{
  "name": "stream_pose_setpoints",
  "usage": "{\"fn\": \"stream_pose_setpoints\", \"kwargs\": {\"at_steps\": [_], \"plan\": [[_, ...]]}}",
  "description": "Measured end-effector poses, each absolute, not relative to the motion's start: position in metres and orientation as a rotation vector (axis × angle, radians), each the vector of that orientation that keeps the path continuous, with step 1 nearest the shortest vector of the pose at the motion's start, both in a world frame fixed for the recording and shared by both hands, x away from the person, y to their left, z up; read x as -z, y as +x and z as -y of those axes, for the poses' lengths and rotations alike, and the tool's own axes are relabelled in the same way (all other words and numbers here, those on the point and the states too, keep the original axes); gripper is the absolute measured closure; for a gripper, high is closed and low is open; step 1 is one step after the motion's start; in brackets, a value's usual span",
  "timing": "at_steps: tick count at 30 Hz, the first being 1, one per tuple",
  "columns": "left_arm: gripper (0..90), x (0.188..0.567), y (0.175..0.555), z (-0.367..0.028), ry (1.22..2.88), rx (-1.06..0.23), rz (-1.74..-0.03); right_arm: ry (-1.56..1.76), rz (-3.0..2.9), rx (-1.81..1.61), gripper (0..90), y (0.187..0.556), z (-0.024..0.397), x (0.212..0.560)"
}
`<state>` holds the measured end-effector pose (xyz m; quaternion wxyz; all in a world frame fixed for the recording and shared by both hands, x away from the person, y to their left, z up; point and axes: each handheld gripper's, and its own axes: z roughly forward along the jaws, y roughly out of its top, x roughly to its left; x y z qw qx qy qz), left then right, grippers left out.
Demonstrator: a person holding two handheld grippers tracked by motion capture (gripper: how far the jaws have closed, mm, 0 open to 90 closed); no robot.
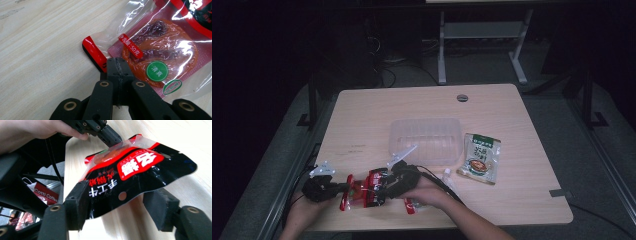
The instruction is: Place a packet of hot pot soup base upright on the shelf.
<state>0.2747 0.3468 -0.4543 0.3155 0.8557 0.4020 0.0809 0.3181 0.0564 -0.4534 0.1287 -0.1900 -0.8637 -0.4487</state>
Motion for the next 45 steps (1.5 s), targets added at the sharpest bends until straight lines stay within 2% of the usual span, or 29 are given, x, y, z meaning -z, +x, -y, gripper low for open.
{"fn": "stream_pose_setpoints", "kwargs": {"at_steps": [1, 2, 3, 4, 5, 6, 11, 17, 24, 38, 45], "plan": [[89.9, 0.454, 0.275, -0.347, 2.252, -0.213, -1.061, -0.551, 2.504, 1.289, 45.0, 0.318, -0.059, 0.453], [89.9, 0.454, 0.275, -0.347, 2.251, -0.213, -1.062, -0.551, 2.504, 1.289, 45.0, 0.318, -0.059, 0.453], [89.9, 0.455, 0.274, -0.346, 2.244, -0.211, -1.067, -0.543, 2.496, 1.287, 53.1, 0.319, -0.061, 0.453], [89.9, 0.455, 0.274, -0.346, 2.244, -0.211, -1.067, -0.543, 2.496, 1.287, 53.1, 0.319, -0.061, 0.453], [89.9, 0.455, 0.275, -0.346, 2.244, -0.210, -1.068, -0.516, 2.497, 1.286, 59.5, 0.319, -0.064, 0.452], [89.9, 0.455, 0.275, -0.346, 2.244, -0.210, -1.068, -0.516, 2.497, 1.286, 59.5, 0.319, -0.064, 0.452], [89.9, 0.455, 0.275, -0.347, 2.245, -0.215, -1.062, -0.451, 2.505, 1.282, 80.2, 0.317, -0.069, 0.450], [89.9, 0.454, 0.274, -0.346, 2.261, -0.227, -1.049, -0.396, 2.509, 1.322, 89.7, 0.315, -0.073, 0.449], [89.9, 0.452, 0.274, -0.341, 2.278, -0.216, -1.033, -0.356, 2.450, 1.380, 90.0, 0.316, -0.069, 0.443], [89.7, 0.429, 0.270, -0.326, 2.198, -0.255, -0.948, -0.324, 2.313, 1.501, 90.0, 0.314, -0.044, 0.417], [88.0, 0.413, 0.272, -0.296, 2.198, -0.276, -0.861, -0.303, 2.297, 1.550, 90.0, 0.310, -0.026, 0.404]]}}
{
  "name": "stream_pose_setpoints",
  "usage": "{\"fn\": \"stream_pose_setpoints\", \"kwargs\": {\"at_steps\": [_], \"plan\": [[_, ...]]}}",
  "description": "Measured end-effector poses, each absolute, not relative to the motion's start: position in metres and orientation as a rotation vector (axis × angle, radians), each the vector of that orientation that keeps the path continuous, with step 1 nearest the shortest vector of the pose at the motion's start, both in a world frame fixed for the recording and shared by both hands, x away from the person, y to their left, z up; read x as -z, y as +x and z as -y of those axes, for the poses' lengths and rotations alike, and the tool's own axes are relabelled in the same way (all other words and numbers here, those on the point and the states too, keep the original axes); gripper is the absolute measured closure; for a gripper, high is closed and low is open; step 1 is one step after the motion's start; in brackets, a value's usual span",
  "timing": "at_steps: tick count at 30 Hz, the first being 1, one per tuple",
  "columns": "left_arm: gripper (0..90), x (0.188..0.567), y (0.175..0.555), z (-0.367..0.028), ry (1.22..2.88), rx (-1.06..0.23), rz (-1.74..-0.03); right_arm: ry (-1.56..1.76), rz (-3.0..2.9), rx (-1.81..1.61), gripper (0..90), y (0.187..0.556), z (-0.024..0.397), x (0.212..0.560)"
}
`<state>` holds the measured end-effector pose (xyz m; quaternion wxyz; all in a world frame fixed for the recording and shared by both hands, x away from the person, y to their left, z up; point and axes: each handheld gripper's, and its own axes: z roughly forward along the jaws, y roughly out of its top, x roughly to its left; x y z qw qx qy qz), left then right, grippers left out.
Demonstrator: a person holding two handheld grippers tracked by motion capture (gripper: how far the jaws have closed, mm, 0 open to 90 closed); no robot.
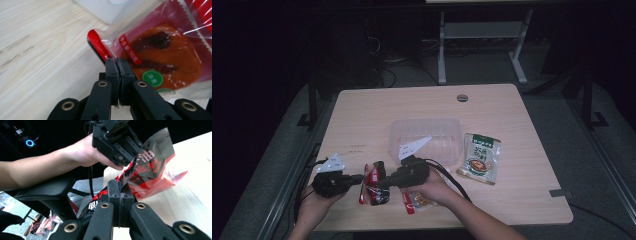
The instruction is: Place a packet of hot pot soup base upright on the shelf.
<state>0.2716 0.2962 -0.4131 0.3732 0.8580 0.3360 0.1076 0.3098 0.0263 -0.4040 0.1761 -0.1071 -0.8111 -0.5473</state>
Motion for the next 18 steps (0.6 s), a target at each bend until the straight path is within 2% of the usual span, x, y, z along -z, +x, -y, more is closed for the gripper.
{"fn": "stream_pose_setpoints", "kwargs": {"at_steps": [7, 18], "plan": [[84.7, 0.409, 0.268, -0.283, 2.205, -0.276, -0.836, -0.291, 2.282, 1.582, 90.0, 0.309, -0.008, 0.394], [70.4, 0.417, 0.259, -0.300, 2.222, -0.255, -0.870, -0.323, 2.265, 1.689, 90.0, 0.317, 0.028, 0.371]]}}
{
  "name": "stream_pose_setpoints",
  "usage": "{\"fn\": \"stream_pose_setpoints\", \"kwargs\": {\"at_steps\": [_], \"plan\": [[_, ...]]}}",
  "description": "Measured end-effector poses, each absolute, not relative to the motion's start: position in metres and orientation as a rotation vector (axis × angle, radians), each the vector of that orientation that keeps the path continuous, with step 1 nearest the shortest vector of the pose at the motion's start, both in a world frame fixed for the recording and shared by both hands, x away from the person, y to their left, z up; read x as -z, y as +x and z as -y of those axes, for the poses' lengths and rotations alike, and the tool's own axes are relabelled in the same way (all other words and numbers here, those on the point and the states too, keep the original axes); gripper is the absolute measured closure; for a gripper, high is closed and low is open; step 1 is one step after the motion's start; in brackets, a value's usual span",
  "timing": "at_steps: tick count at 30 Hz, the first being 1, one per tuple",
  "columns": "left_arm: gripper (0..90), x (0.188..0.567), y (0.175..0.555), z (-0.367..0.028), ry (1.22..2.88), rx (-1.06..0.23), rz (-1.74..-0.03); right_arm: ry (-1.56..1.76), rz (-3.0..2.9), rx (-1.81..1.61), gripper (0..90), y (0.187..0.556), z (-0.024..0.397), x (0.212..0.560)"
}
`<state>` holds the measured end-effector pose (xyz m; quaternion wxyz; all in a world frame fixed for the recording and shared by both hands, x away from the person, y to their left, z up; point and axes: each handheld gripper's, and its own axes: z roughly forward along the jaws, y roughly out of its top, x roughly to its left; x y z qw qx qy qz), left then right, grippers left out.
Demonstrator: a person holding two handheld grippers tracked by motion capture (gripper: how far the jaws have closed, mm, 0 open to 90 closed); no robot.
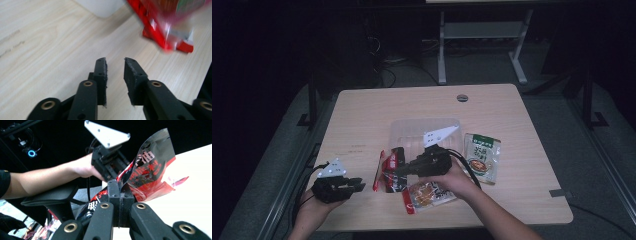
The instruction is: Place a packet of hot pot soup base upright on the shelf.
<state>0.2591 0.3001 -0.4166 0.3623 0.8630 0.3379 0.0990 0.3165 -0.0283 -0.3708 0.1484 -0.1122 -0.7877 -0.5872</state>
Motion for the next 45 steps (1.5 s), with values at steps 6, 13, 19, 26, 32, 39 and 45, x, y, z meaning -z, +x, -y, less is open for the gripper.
{"fn": "stream_pose_setpoints", "kwargs": {"at_steps": [6, 13, 19, 26, 32, 39, 45], "plan": [[56.6, 0.429, 0.259, -0.308, 2.261, -0.224, -0.892, -0.358, 2.287, 1.718, 90.0, 0.323, 0.043, 0.360], [45.0, 0.436, 0.262, -0.308, 2.273, -0.197, -0.908, -0.386, 2.325, 1.746, 90.0, 0.329, 0.057, 0.350], [40.4, 0.441, 0.264, -0.308, 2.281, -0.191, -0.904, -0.434, 2.366, 1.744, 90.0, 0.334, 0.067, 0.341], [35.0, 0.442, 0.269, -0.307, 2.284, -0.191, -0.892, -0.495, 2.390, 1.738, 90.0, 0.344, 0.072, 0.336], [31.0, 0.444, 0.268, -0.305, 2.298, -0.186, -0.866, -0.521, 2.417, 1.726, 90.0, 0.355, 0.073, 0.333], [29.8, 0.445, 0.269, -0.304, 2.311, -0.177, -0.863, -0.562, 2.448, 1.708, 90.0, 0.371, 0.074, 0.332], [29.8, 0.446, 0.268, -0.303, 2.315, -0.175, -0.859, -0.584, 2.469, 1.685, 90.0, 0.381, 0.075, 0.333]]}}
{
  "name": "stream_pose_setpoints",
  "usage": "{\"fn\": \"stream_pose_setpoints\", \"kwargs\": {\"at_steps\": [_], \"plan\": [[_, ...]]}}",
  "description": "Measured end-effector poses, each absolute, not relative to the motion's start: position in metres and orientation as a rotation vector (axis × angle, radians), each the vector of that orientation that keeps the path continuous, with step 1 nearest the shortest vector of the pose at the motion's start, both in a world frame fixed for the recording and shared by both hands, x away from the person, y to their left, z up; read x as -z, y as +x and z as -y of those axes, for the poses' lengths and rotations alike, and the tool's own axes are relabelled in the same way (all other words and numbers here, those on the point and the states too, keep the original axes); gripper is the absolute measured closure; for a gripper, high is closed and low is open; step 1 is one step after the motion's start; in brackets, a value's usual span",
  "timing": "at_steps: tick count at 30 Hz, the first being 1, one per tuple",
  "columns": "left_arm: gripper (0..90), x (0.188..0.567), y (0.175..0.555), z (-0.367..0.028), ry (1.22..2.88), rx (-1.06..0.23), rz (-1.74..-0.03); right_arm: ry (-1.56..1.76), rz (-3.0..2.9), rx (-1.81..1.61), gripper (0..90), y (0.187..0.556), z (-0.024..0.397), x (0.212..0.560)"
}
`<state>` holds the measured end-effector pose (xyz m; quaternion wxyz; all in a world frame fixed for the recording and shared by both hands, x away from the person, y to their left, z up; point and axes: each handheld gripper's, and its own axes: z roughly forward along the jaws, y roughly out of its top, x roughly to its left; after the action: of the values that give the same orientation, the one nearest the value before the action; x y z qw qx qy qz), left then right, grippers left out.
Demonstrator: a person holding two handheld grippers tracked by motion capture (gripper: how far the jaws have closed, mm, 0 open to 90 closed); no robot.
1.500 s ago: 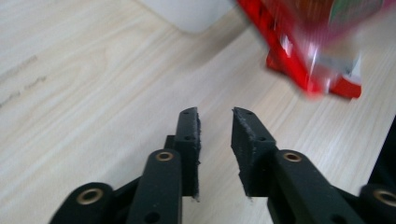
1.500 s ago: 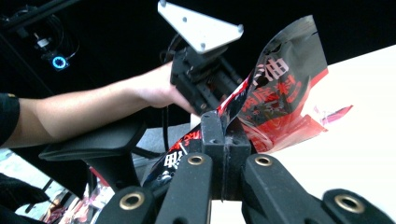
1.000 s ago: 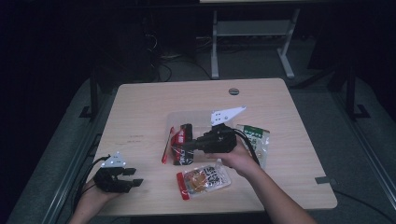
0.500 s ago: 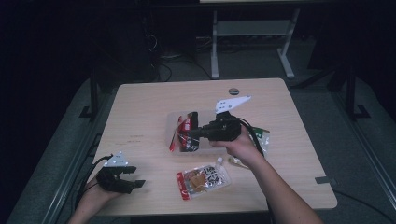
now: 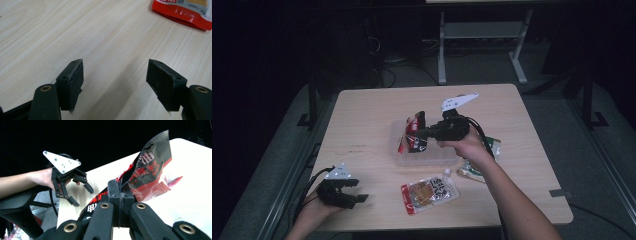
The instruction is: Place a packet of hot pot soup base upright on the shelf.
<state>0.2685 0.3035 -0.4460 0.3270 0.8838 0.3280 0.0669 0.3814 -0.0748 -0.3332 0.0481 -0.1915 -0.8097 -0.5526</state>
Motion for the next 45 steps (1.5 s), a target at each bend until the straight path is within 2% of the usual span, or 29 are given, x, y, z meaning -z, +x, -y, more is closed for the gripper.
{"fn": "stream_pose_setpoints", "kwargs": {"at_steps": [25, 45], "plan": [[29.5, 0.447, 0.268, -0.302, 2.311, -0.160, -0.865, -0.676, 2.508, 1.606, 90.0, 0.398, 0.076, 0.348], [29.5, 0.448, 0.268, -0.302, 2.314, -0.139, -0.851, -0.737, 2.503, 1.532, 89.8, 0.420, 0.050, 0.372]]}}
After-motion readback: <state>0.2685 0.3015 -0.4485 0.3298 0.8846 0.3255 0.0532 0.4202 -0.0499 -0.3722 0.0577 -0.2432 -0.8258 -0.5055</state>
